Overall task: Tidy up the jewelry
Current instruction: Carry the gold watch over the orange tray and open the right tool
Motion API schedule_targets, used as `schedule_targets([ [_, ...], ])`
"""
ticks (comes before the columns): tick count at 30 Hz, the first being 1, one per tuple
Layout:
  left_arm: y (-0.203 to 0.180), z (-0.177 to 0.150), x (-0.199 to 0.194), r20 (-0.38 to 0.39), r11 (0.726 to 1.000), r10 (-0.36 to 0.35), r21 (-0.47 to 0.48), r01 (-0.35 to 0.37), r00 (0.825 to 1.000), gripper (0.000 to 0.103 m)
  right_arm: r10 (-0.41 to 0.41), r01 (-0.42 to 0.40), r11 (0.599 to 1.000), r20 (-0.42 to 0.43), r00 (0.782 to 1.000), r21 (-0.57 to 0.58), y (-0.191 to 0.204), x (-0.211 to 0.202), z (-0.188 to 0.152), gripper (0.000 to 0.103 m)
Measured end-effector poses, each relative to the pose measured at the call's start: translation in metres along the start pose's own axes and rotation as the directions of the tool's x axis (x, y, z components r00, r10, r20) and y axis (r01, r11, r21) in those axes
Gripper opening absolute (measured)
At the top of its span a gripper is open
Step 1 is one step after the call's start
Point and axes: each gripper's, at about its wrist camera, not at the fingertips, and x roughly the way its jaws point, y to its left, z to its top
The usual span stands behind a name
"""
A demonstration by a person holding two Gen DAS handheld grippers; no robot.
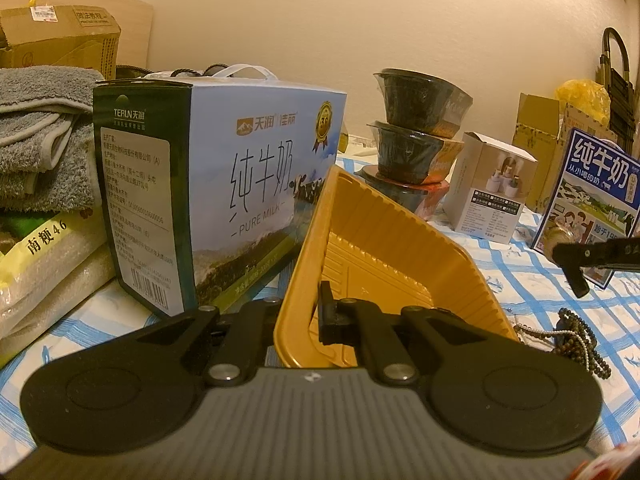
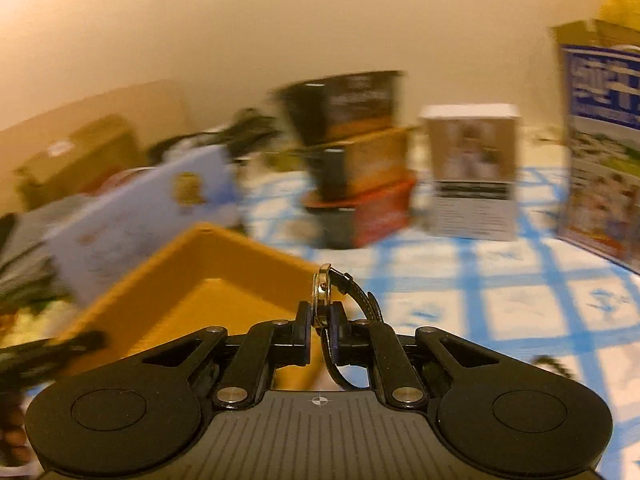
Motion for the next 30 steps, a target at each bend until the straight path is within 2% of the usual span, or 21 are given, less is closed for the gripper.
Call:
schedule_targets([
  [3, 0.0, 0.0, 0.0, 0.0, 1.0, 0.0, 0.001, 0.0, 1.0, 0.006, 0.106, -0.107, 0.994, -0.024, 0.994, -0.018, 0.027, 0.004, -0.003, 0.009],
  [5, 0.0, -0.001, 0.0, 0.0, 1.0, 0.001, -0.003, -0.001, 1.0, 0.006, 0.181, -0.182, 0.983, -0.066, 0.981, -0.006, 0.041, 0.013, -0.008, 0.009],
  [10, -0.001, -0.002, -0.002, 0.001, 1.0, -0.001, -0.008, 0.001, 1.0, 0.006, 0.243, -0.246, 0.969, -0.165, 0.956, 0.005, 0.069, 0.04, -0.028, 0.009],
  [14, -0.001, -0.001, -0.003, 0.003, 1.0, -0.005, -0.012, 0.005, 1.0, 0.006, 0.229, -0.235, 0.972, -0.234, 0.945, -0.001, 0.078, 0.058, -0.044, 0.009],
  [18, -0.002, -0.001, -0.003, 0.005, 1.0, -0.005, -0.012, 0.005, 1.0, 0.006, 0.215, -0.224, 0.975, -0.26, 0.941, -0.006, 0.081, 0.067, -0.053, 0.009],
  [22, -0.002, -0.002, -0.003, 0.0, 1.0, -0.003, -0.015, 0.003, 1.0, 0.006, 0.193, -0.201, 0.98, -0.233, 0.953, -0.012, 0.082, 0.064, -0.056, 0.01],
  [25, -0.001, -0.003, -0.003, -0.002, 1.0, -0.001, -0.016, 0.001, 1.0, 0.006, 0.207, -0.209, 0.978, -0.214, 0.955, 0.011, 0.079, 0.057, -0.053, 0.011],
  [30, -0.002, -0.003, -0.003, -0.002, 1.0, -0.001, -0.017, 0.0, 1.0, 0.006, 0.189, -0.189, 0.982, -0.151, 0.97, 0.016, 0.071, 0.029, -0.048, 0.016],
])
